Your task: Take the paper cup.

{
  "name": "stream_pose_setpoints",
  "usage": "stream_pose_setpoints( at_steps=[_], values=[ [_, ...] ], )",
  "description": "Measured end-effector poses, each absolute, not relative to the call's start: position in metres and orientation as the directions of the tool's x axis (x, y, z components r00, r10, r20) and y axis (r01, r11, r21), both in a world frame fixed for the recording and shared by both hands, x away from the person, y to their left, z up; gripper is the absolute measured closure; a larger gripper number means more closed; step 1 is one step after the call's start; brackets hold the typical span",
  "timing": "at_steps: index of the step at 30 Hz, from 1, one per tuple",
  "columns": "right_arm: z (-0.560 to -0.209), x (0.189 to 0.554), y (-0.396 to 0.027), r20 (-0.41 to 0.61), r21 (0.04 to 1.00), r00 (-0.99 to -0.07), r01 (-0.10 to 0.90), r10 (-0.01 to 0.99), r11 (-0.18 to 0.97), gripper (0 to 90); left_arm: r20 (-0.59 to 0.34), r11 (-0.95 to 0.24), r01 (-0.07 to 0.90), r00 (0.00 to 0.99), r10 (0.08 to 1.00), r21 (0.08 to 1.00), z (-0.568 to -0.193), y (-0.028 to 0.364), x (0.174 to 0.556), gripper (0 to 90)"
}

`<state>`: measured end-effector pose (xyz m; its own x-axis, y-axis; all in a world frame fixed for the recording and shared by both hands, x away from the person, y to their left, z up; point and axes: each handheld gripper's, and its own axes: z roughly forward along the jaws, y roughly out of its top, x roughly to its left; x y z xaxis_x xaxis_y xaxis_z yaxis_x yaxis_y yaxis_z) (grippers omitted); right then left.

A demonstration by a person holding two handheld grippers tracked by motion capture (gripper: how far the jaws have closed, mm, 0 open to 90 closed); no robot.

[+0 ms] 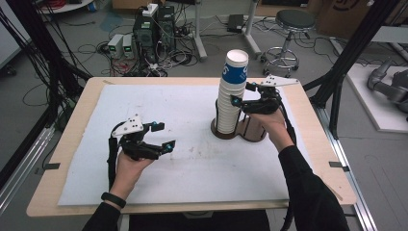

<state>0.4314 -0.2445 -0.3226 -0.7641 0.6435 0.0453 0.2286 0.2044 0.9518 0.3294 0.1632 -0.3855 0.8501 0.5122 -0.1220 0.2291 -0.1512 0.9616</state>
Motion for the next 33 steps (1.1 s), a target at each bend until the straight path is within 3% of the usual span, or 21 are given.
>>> stream_pose_setpoints(
  at_steps=[18,33],
  values=[
    [-0.322,0.433,-0.237,0.007,0.942,-0.764,0.222,0.645,0.253,16.5,-0.136,-0.132,0.234,0.848,0.512,0.963,-0.382,0.161,0.331,16.7],
    [-0.322,0.434,-0.239,0.007,0.944,-0.769,0.217,0.639,0.25,17.0,-0.11,-0.119,0.19,0.869,0.483,0.975,-0.335,0.143,0.345,16.5]
  ],
)
